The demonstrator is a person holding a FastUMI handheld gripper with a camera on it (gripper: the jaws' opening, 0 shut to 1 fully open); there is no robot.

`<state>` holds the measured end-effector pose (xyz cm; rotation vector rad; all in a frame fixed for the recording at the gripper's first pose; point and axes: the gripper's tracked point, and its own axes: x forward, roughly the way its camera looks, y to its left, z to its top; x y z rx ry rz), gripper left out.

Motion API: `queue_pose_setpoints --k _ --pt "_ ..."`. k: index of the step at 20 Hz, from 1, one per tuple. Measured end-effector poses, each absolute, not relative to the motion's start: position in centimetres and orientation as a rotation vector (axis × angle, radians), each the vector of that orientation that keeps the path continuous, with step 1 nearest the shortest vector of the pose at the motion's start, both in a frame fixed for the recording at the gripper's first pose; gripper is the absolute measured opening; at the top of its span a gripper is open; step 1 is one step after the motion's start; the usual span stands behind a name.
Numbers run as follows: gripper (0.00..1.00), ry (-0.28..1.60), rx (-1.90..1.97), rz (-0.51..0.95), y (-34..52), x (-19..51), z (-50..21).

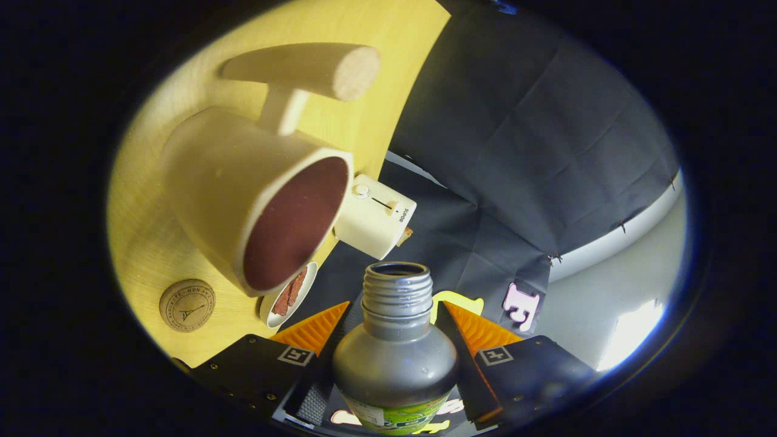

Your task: Take the bottle from table, then pour the juice into the cup, finally place the bottle on the coaster

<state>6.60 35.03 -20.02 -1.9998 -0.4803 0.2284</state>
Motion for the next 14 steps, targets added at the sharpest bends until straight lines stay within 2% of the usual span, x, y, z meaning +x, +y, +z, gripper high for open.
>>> queue_pose_setpoints --k 14 --pt "0.83 -0.272 -1.416 0.205 31.3 8.3 -16.2"
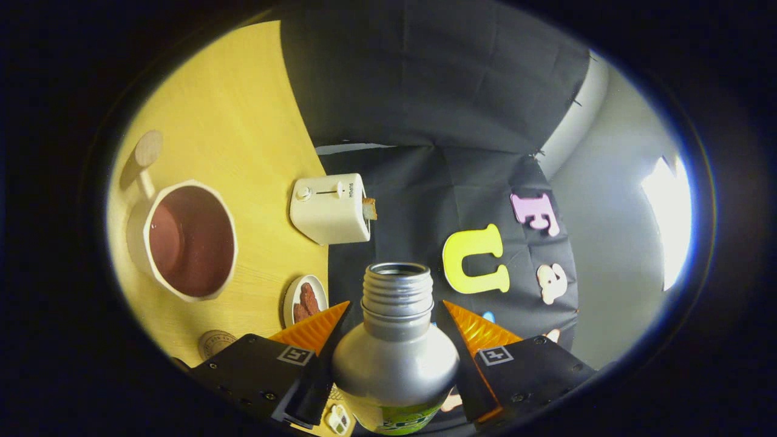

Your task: Take the bottle from table, then pour the juice into the cup, finally place the bottle on the coaster

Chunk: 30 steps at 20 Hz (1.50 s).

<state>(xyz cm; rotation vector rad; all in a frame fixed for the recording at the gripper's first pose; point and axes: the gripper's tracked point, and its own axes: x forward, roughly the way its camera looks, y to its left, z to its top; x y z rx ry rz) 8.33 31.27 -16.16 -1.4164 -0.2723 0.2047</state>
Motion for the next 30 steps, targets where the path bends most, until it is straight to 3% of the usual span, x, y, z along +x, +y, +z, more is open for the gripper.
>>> queue_pose_setpoints --k 14,21,30 --pt "0.83 0.054 -0.492 0.243 25.5 12.3 -17.0" --pt "0.83 0.034 -0.131 0.305 25.7 13.7 -18.4" --pt "0.83 0.089 0.015 0.256 24.6 16.8 -23.9"
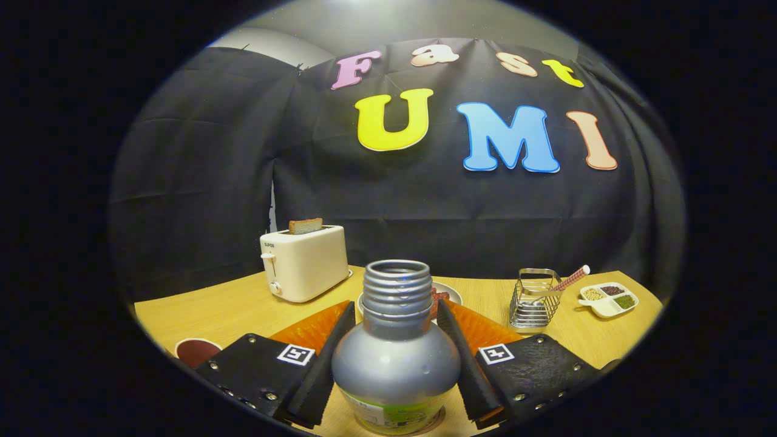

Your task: Take the bottle from table, then pour the juice into the cup, finally place the bottle on the coaster

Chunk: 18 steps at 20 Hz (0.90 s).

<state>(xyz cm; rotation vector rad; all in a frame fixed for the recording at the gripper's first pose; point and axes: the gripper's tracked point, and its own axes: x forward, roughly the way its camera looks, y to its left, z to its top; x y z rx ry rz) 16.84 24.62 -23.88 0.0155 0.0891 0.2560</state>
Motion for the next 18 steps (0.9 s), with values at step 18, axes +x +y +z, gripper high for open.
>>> queue_pose_setpoints --k 18 --pt "0.96 -0.051 -0.021 0.255 24.6 13.6 -16.8"
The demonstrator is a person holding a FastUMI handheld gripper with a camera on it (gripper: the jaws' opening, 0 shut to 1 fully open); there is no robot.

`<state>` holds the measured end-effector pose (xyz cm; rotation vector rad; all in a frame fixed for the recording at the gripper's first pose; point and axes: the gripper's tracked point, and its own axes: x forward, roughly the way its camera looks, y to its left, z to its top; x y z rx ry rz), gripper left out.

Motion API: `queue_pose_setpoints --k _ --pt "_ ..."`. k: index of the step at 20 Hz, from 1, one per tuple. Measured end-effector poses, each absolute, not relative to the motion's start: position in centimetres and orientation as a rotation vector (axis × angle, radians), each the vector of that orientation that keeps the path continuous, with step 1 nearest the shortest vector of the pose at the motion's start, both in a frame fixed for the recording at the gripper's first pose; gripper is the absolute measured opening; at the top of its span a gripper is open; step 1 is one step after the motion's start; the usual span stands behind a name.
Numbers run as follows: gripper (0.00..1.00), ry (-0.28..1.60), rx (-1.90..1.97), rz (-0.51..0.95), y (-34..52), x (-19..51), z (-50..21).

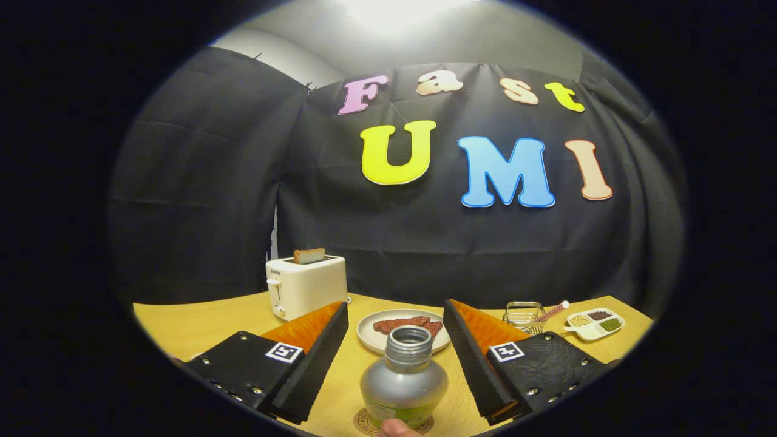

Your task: Take the bottle from table, then pour the juice into the cup, finally place the bottle on the coaster

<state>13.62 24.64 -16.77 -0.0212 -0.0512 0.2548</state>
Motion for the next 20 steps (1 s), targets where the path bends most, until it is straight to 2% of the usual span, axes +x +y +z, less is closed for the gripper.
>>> queue_pose_setpoints --k 4,10,16,20 --pt "0.96 -0.128 -0.048 0.207 22.1 10.6 -7.9" --pt "0.96 -0.145 -0.04 0.097 15.8 7.0 3.1" --pt "0.96 -0.149 0.004 0.041 9.3 3.7 6.1" --pt "0.95 -0.167 -0.014 0.006 4.3 2.6 3.5"
